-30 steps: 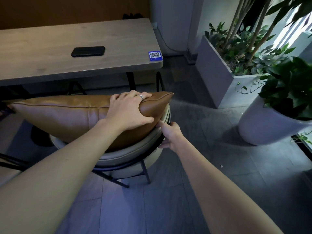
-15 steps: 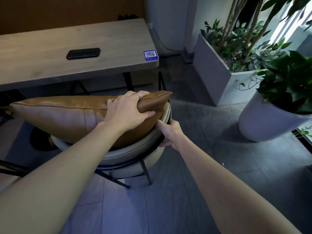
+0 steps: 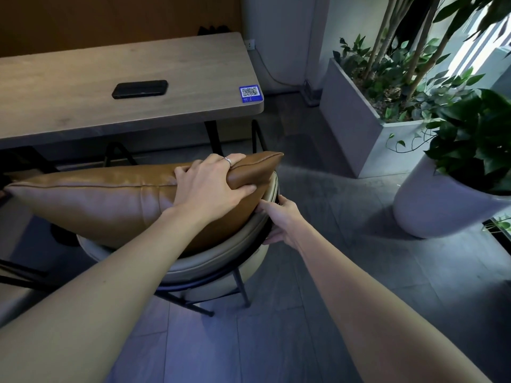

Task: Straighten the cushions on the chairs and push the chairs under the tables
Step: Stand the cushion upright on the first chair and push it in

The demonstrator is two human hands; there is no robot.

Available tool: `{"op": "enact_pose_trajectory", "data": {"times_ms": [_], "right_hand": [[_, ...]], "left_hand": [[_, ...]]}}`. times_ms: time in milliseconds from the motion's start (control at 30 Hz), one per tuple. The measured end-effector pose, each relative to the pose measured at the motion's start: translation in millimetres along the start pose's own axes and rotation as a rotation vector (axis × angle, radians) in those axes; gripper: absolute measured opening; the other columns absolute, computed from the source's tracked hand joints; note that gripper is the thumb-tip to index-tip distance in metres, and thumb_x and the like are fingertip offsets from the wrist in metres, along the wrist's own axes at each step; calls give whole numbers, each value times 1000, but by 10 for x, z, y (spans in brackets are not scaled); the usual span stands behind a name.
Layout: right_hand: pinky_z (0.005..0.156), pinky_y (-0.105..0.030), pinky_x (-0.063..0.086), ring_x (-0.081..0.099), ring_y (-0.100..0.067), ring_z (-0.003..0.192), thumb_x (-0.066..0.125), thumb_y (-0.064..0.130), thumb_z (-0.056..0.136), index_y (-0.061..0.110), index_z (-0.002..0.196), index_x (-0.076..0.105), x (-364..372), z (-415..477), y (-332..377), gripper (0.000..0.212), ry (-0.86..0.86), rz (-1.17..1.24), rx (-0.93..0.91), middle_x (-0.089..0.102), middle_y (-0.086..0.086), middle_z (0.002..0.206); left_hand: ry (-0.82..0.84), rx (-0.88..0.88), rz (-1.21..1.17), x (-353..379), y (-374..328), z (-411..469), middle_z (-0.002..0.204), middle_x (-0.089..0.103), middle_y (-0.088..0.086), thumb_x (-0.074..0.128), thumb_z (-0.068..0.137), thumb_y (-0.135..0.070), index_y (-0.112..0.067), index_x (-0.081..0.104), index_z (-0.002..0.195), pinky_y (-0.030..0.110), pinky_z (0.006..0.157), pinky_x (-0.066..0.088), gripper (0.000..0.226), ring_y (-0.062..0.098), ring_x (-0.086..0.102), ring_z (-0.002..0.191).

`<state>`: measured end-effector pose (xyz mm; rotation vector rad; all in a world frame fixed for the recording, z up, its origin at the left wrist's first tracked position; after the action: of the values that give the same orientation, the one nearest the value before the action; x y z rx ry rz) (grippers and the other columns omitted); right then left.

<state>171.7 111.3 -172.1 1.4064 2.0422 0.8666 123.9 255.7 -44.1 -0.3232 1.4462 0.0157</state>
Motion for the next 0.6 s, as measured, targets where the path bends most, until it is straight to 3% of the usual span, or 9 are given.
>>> {"op": "enact_pose_trajectory", "data": {"times_ms": [233, 600], "right_hand": [[74, -62, 64, 64, -53, 115, 77, 23, 77, 33, 164, 15, -3, 6, -22, 107, 36, 43, 66, 41, -18, 159], [76, -58, 65, 68, -52, 110, 76, 20, 80, 32, 167, 12, -62, -24, -63, 109, 28, 64, 67, 42, -18, 159]], "left_hand": [[-20, 39, -35, 41, 47, 36, 147, 55, -3, 62, 86, -68, -43, 46, 149, 49, 103, 32, 70, 29, 48, 133], [-9, 60, -32, 38, 5, 38, 148, 53, -4, 61, 86, -69, -44, 44, 149, 50, 107, 31, 70, 28, 46, 135]]}}
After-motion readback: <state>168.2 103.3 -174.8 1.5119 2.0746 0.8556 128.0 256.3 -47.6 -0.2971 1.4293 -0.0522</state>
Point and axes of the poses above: each hand's wrist, its own z-axis towards the middle knuckle, its own x-axis out of the palm, y = z × x, the point moved 4 cm from there along z, towards the middle knuckle
